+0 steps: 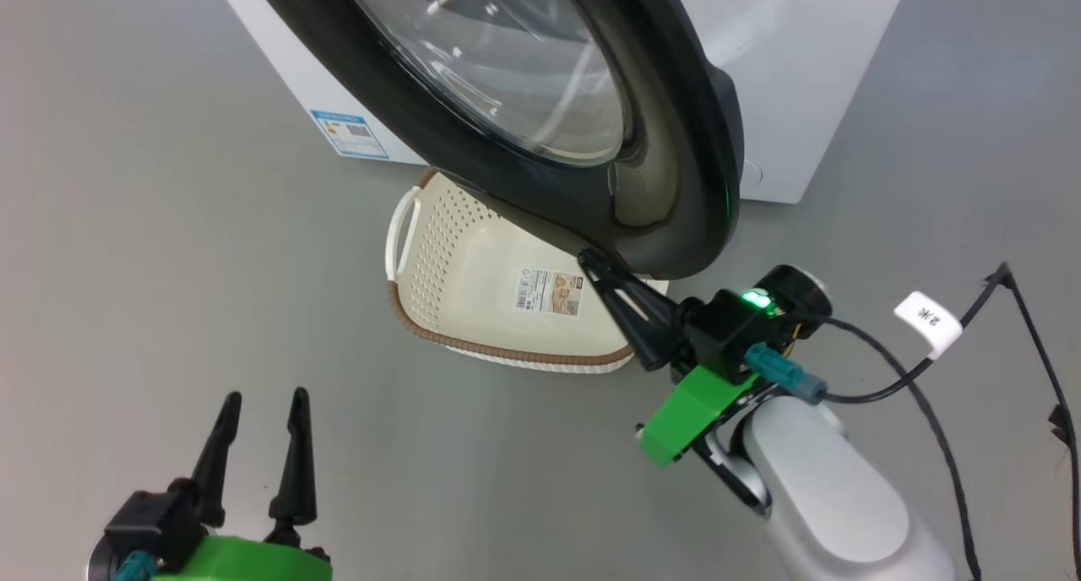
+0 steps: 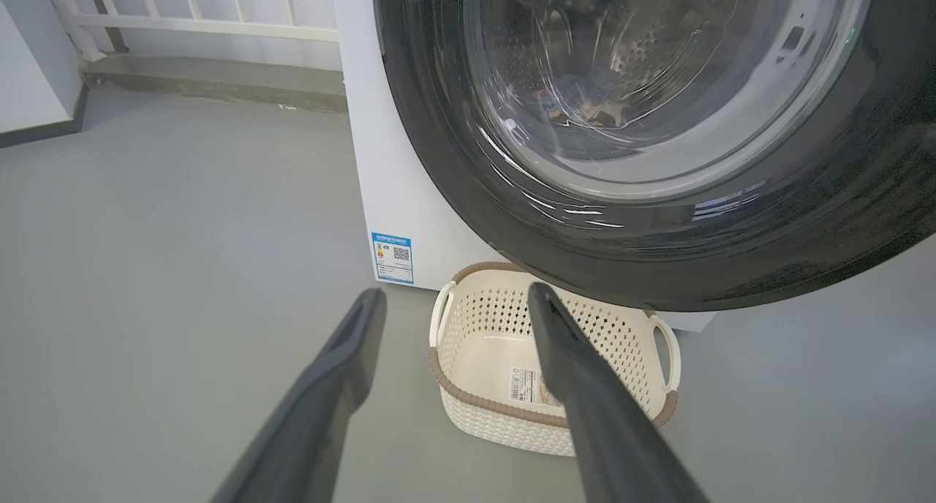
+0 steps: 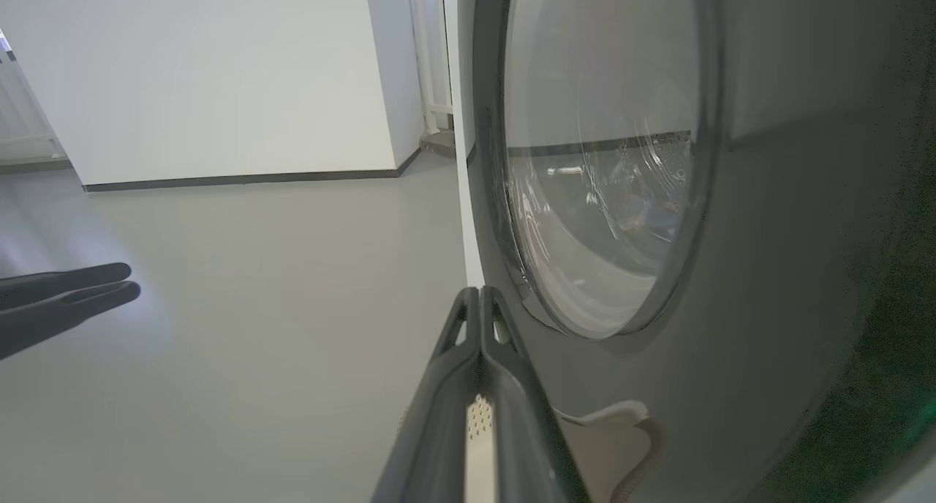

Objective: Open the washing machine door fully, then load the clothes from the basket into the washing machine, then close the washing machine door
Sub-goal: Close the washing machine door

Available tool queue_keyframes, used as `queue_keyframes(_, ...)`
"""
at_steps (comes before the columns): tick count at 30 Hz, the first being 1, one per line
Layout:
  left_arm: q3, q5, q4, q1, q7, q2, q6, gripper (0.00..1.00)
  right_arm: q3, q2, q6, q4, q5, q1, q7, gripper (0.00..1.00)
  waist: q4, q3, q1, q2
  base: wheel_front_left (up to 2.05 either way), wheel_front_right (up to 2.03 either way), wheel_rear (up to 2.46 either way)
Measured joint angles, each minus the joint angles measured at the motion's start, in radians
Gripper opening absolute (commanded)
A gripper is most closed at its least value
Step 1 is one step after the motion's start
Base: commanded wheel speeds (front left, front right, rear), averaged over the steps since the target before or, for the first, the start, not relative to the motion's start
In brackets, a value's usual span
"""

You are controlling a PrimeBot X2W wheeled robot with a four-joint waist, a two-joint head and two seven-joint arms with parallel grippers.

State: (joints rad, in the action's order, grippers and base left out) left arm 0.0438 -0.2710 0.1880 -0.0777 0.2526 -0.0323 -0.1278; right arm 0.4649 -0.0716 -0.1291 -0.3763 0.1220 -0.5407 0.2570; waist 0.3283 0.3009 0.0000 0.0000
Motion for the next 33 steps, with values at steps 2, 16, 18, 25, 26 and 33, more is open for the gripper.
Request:
queue_keyframes(2, 0.006, -0.004, 0.000, -0.011, 0.000, 0.000, 0.000, 1.00, -0.029, -0.001, 0.000, -0.011, -0.006, -0.004, 0.000, 0.00, -0.005, 0.012, 0.0000, 0.0000, 0.00, 0.00, 0.00)
queue_keyframes(16, 0.036, -0.005, -0.002, -0.055, 0.000, 0.001, 0.000, 1.00, -0.207, 0.003, -0.001, 0.006, -0.029, -0.086, 0.000, 0.00, -0.036, 0.078, 0.0000, 0.0000, 0.00, 0.00, 0.00)
queue_keyframes(18, 0.042, -0.005, -0.002, -0.061, 0.000, 0.001, 0.000, 1.00, -0.224, 0.002, -0.001, 0.006, -0.033, -0.109, 0.000, 0.00, -0.038, 0.088, 0.0000, 0.0000, 0.00, 0.00, 0.00)
queue_keyframes(25, 0.064, -0.006, -0.002, -0.095, 0.000, 0.001, 0.000, 1.00, -0.260, 0.002, -0.001, -0.015, -0.038, -0.200, 0.000, 0.00, -0.043, 0.133, 0.0000, 0.0000, 0.00, 0.00, 0.00)
queue_keyframes(26, 0.070, -0.007, -0.002, -0.103, 0.000, 0.002, 0.000, 1.00, -0.263, 0.002, -0.001, -0.019, -0.045, -0.220, 0.000, 0.00, -0.043, 0.142, 0.0000, 0.0000, 0.00, 0.00, 0.00)
queue_keyframes(33, 0.091, -0.024, -0.002, -0.160, 0.000, 0.002, 0.000, 1.00, -0.281, -0.002, -0.001, -0.053, -0.072, -0.357, 0.000, 0.00, -0.045, 0.212, 0.0000, 0.0000, 0.00, 0.00, 0.00)
